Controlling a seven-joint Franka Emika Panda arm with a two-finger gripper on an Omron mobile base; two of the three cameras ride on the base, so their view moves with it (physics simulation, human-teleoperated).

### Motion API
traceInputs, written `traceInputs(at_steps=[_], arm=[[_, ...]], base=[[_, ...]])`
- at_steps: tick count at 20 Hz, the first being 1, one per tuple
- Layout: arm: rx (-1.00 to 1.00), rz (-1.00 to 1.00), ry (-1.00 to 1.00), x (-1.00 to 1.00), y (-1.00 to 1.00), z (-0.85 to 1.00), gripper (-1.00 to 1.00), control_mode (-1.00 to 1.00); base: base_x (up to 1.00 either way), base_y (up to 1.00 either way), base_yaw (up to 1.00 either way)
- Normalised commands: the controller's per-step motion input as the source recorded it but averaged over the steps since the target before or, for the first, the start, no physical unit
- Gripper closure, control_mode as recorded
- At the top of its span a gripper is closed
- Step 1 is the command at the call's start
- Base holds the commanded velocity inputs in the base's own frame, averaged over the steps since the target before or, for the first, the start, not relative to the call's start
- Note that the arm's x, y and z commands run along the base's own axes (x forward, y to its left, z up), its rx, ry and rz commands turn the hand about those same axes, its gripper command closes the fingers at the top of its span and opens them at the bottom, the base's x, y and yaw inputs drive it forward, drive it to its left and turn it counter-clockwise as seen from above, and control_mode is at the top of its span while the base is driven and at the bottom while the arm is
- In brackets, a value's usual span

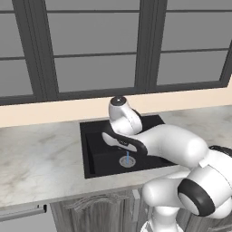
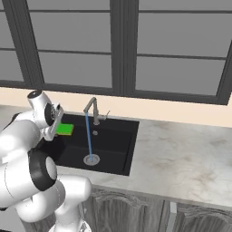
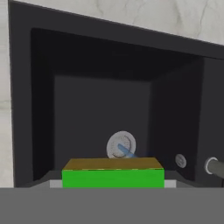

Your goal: Soak the sponge with water for a few seconds and then drop it inside the sink.

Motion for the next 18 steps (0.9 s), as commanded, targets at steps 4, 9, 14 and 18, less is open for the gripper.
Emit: traceInputs(at_steps=[4, 9, 14, 18], arm=[[0.0, 0.0, 0.0, 0.0, -0.29, -0.18, 1.0, -1.0], [0.0, 0.0, 0.0, 0.0, -0.24, -0.06, 1.0, -1.0], [0.0, 0.0, 0.0, 0.06, -0.04, -0.01, 1.0, -1.0], [0.0, 0.0, 0.0, 0.31, 0.0, -0.08, 1.0, -1.0]], base=[[0.0, 0.0, 0.0], [0.0, 0.0, 0.0], [0.0, 0.0, 0.0], [0.0, 0.0, 0.0]])
